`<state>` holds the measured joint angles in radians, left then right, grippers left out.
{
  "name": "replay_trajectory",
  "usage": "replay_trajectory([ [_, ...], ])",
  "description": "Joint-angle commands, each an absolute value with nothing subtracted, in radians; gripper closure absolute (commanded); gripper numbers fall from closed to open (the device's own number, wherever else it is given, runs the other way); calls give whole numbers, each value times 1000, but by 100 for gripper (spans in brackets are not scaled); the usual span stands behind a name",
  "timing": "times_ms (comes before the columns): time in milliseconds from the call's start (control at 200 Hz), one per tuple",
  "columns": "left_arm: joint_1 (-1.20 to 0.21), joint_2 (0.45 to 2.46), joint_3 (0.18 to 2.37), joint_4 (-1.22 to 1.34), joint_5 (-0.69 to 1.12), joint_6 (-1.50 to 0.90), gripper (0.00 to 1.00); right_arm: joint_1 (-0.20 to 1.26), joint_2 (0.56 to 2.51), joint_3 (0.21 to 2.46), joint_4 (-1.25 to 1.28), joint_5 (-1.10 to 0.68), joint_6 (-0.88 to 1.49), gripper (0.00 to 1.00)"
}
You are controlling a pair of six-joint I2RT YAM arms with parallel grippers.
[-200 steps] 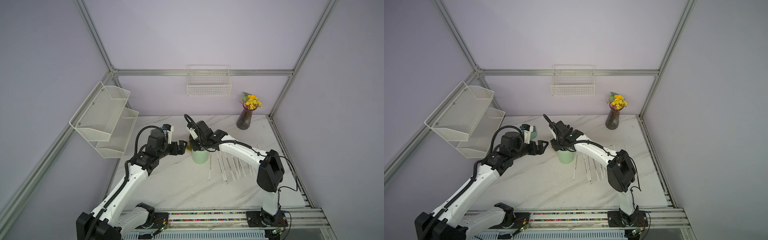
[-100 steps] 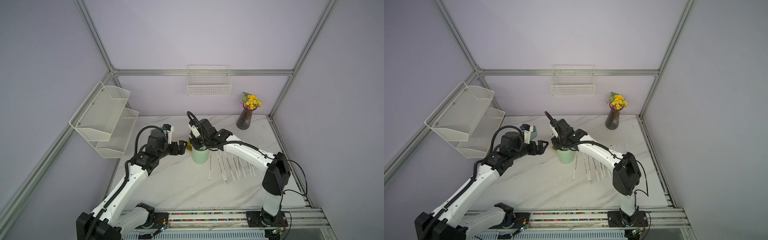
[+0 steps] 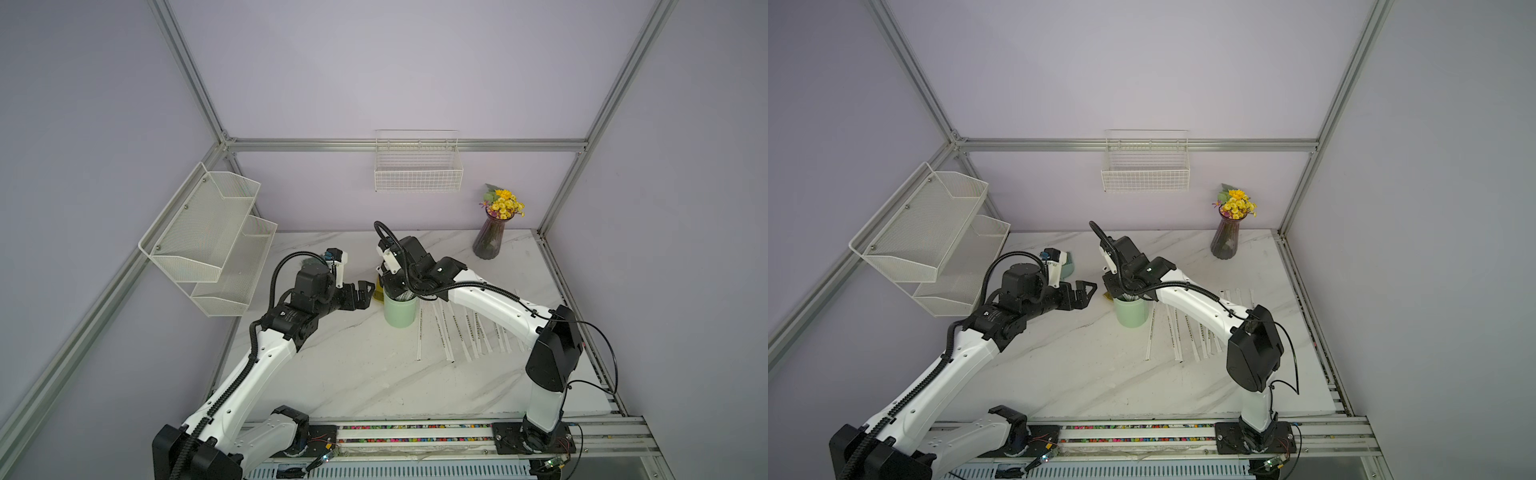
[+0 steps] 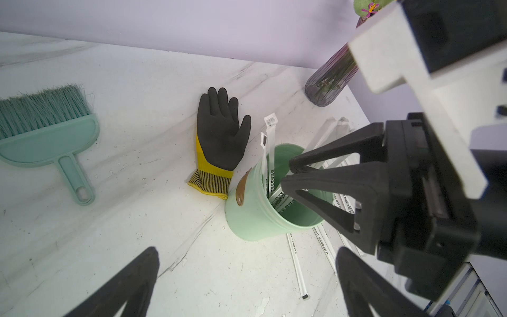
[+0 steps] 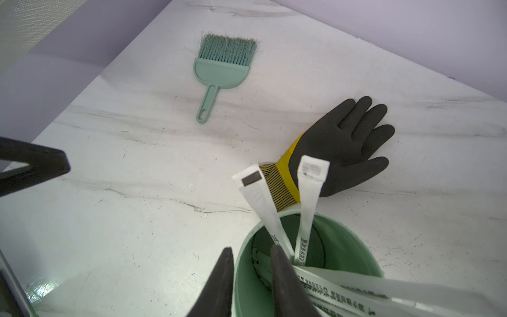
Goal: Take the straws out of the storage container
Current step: Pick up the straw from the container.
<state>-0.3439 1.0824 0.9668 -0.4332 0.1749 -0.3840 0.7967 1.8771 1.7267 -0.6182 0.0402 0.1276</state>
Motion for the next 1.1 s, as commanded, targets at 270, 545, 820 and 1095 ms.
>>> replay_trajectory([
  [270,-347,1086,960,-411,170,-382,0,759,1969,1813,-616,25,102,71],
  [545,-347,1094,959,-407,174,-380,0,742,1982,1811,-612,15,102,78],
  [820,-347,1108,957,-391,184,-385,0,742,1940,1801,-609,8,100,92],
  [1095,-347,1112,956,-381,185,-389,0,742,1896,1795,-617,5,100,94],
])
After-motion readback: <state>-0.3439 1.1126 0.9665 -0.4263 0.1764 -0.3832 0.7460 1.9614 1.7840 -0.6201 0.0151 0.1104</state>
